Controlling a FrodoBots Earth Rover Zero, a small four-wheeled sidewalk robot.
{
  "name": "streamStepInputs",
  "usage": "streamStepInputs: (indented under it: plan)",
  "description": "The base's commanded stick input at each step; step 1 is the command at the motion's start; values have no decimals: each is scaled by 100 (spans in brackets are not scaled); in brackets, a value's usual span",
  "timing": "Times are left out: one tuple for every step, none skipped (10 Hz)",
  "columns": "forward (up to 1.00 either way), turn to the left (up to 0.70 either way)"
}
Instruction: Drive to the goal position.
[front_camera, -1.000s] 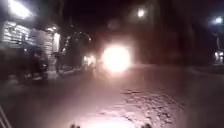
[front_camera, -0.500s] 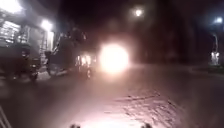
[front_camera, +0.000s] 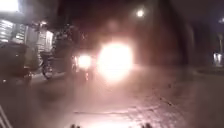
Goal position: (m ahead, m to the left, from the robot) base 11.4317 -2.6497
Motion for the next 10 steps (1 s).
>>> streamStepInputs:
  plan:
    - [70,0]
    - [70,0]
    - [70,0]
    - [70,0]
    - [70,0]
    - [70,0]
    - [70,0]
    - [70,0]
    - [70,0]
    - [70,0]
